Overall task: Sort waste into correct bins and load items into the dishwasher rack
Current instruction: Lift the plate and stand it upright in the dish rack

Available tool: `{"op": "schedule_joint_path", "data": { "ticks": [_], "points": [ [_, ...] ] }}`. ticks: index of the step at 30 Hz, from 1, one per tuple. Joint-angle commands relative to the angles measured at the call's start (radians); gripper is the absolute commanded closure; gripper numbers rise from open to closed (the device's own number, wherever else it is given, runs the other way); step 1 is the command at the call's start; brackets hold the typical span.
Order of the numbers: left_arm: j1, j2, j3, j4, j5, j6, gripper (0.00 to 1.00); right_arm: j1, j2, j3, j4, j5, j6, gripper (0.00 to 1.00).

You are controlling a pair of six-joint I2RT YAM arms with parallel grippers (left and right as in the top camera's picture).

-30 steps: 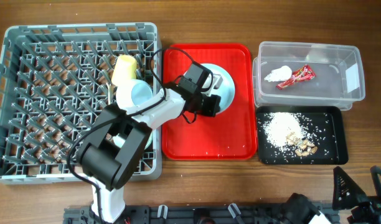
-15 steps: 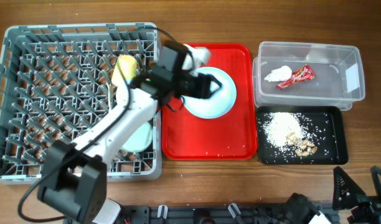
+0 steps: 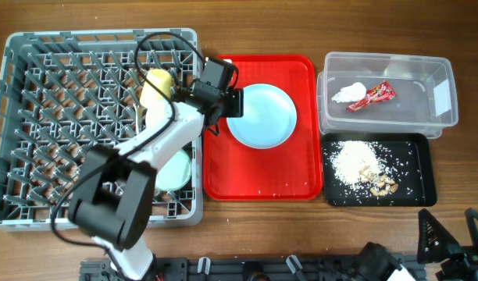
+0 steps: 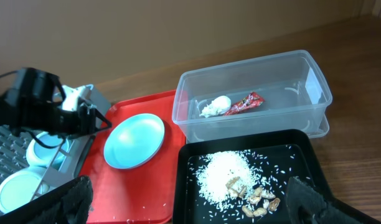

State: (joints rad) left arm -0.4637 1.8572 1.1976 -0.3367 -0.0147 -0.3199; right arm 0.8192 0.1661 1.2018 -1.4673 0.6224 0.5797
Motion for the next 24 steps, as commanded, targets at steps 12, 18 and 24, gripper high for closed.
{"op": "schedule_joint_path", "data": {
  "ticks": [12, 18, 24],
  "points": [
    [-0.085, 0.128, -0.001, 0.003, 0.077, 0.005, 0.93, 0.0, -0.012, 0.0, -0.001, 0.013, 0.007, 0.0],
    [-0.1, 0.064, 0.023, -0.024, -0.008, 0.021, 0.96, 0.0, -0.012, 0.0, -0.001, 0.013, 0.007, 0.0],
    [-0.11, -0.266, 0.109, -0.217, -0.113, 0.037, 0.96, 0.0, -0.012, 0.0, -0.001, 0.013, 0.007, 0.0]
  ]
}}
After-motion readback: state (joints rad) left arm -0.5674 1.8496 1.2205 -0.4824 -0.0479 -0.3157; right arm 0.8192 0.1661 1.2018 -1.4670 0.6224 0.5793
